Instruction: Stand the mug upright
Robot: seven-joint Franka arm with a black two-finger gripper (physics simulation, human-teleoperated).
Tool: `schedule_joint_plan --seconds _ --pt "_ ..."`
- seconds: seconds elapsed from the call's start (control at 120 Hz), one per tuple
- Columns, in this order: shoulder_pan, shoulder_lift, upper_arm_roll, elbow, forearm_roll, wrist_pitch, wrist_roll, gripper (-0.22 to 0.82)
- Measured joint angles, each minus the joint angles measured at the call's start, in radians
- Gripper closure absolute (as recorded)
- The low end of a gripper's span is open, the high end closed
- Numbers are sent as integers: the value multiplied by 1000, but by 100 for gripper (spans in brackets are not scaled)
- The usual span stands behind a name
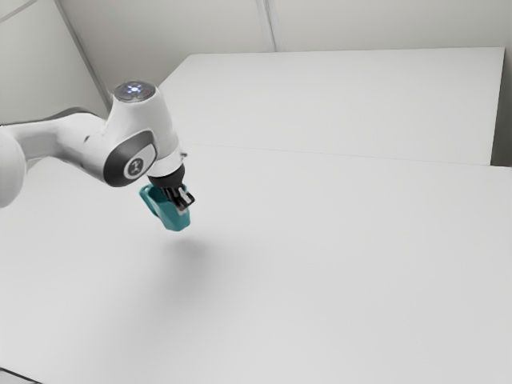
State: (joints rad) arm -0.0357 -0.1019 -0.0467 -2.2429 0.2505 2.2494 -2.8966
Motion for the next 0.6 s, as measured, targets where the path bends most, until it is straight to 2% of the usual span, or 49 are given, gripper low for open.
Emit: schedule_joint_plan --seconds 0.217,0.6 --pt "-74 -15 -37 -39 5 23 0 78" --pt "-87 22 -75 -77 -134 39 0 78"
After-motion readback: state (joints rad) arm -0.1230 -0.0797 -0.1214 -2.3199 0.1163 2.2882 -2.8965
